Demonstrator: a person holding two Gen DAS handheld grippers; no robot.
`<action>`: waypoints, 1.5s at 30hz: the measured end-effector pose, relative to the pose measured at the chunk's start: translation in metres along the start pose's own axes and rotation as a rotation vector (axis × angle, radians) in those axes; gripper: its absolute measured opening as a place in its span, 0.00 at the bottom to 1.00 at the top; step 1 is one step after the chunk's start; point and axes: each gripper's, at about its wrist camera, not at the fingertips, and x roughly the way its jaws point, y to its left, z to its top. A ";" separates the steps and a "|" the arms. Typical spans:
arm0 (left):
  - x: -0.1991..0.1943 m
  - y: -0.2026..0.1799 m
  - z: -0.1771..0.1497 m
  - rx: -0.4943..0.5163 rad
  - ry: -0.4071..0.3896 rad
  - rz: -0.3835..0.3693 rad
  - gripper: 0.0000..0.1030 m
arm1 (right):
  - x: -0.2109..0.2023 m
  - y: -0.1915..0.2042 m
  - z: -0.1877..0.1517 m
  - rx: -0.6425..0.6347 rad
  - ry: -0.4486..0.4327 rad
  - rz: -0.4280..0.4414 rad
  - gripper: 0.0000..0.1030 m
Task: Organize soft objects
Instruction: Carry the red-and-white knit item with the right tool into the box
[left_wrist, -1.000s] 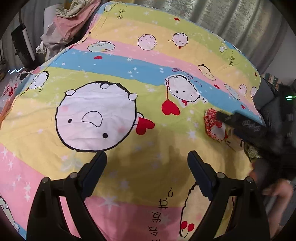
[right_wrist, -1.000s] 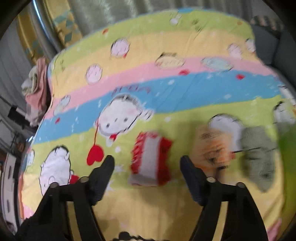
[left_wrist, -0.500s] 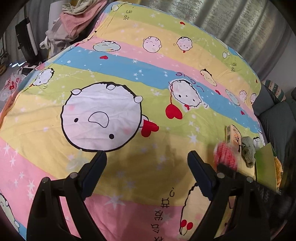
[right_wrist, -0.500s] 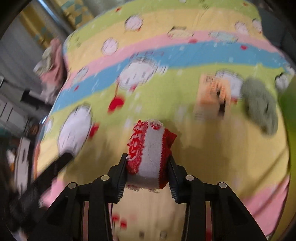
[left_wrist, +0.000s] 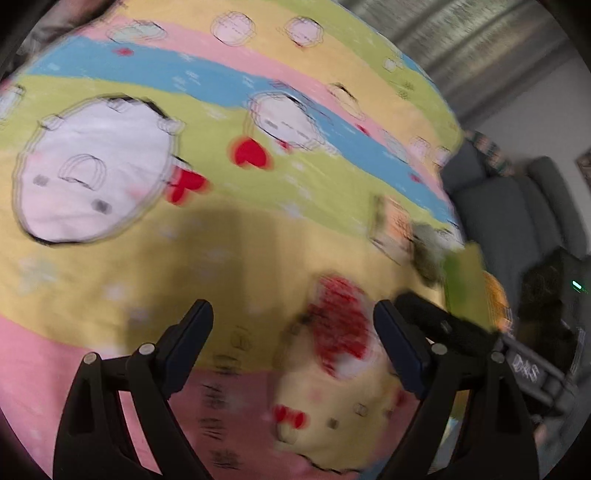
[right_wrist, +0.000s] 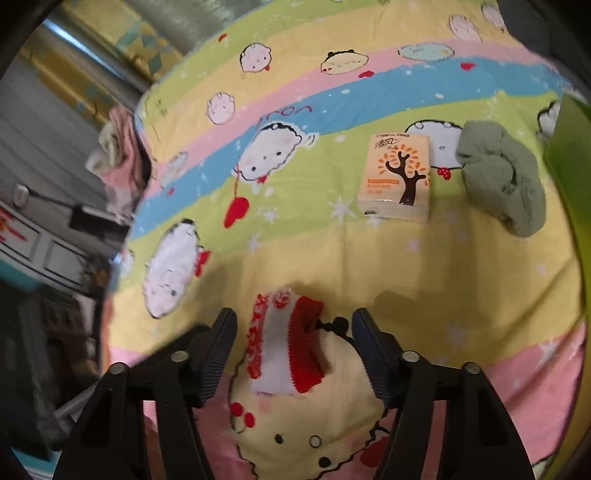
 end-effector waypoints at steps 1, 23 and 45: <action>0.004 -0.003 -0.002 0.004 0.033 -0.061 0.84 | 0.000 -0.002 0.001 0.015 0.003 0.014 0.57; 0.001 -0.108 -0.027 0.344 -0.044 -0.295 0.33 | -0.076 -0.008 0.004 0.047 -0.207 -0.015 0.41; 0.045 -0.279 -0.097 0.613 0.235 -0.586 0.33 | -0.201 -0.128 -0.046 0.377 -0.390 -0.327 0.41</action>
